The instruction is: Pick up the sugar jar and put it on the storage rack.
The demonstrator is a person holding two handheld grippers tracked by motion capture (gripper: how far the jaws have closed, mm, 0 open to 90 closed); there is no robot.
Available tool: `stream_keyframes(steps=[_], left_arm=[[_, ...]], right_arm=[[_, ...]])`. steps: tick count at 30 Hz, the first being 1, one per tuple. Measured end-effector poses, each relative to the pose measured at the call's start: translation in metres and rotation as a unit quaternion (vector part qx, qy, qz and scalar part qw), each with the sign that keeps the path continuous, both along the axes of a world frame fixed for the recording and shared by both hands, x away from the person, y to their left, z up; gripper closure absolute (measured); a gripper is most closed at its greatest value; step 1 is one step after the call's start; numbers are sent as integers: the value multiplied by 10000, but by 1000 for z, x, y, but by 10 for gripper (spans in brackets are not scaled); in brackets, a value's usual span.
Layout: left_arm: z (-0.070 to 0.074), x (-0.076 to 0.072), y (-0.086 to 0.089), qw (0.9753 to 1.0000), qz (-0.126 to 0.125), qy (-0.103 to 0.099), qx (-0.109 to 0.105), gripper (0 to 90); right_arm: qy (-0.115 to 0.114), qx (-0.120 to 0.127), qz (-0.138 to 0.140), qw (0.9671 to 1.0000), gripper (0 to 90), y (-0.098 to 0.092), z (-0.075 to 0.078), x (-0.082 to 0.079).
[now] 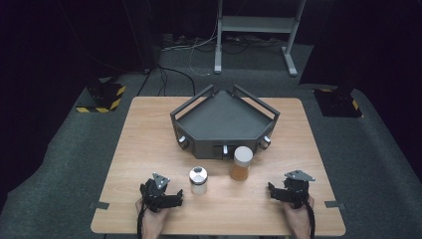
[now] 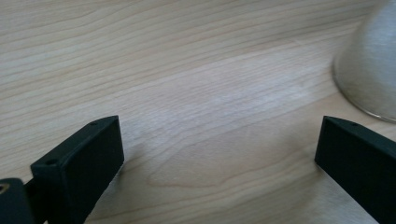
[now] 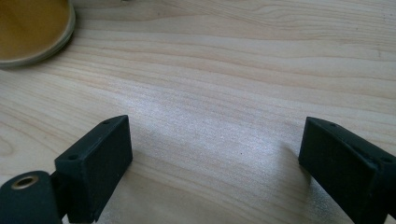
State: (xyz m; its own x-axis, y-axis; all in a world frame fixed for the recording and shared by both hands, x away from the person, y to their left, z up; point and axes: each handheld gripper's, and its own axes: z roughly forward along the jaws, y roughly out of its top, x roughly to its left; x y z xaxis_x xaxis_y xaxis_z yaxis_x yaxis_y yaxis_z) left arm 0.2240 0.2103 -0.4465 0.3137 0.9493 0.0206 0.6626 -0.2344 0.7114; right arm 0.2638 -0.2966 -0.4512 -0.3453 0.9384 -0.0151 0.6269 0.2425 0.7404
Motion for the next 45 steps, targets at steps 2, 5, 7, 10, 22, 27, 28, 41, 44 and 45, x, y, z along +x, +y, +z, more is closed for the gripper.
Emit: stream_keyframes(steps=[2, 5, 7, 10, 22, 27, 28, 41, 44, 45], left_arm=[[2, 0, 0, 9999, -125, 30, -36, 5], [3, -1, -1, 9997, -253, 53, -37, 5], [5, -1, -3, 9992, -388, 85, -56, 5], [6, -2, -9, 9984, -564, 96, -44, 5], [-31, -19, -50, 9854, 274, -602, -1570, 9], [-32, -16, -58, 9847, 224, -624, -1609, 12], [-32, -16, -60, 9843, 220, -640, -1629, 14], [-30, -8, -72, 9816, 233, -716, -1757, 60], [-30, -6, -76, 9801, 315, -773, -1798, 68], [-30, -6, -76, 9801, 315, -773, -1798, 72]], right_arm=[[0, -1, 1, 10000, 93, 0, 0, 0], [0, -1, 1, 10000, 93, 0, 0, 0], [0, 0, 1, 10000, 94, 0, 0, 0], [-2, 0, 1, 10000, 94, 0, 0, 0], [-8, -1, 11, 10000, 99, 0, 0, 0], [-10, -2, 13, 10000, 100, 0, 0, 0], [-10, -1, 13, 10000, 100, 0, 0, 0], [-10, 1, 18, 10000, 102, 0, 0, 0], [-9, 1, 18, 10000, 102, 0, 0, 0], [-9, 1, 18, 10000, 102, 0, 0, 0]])
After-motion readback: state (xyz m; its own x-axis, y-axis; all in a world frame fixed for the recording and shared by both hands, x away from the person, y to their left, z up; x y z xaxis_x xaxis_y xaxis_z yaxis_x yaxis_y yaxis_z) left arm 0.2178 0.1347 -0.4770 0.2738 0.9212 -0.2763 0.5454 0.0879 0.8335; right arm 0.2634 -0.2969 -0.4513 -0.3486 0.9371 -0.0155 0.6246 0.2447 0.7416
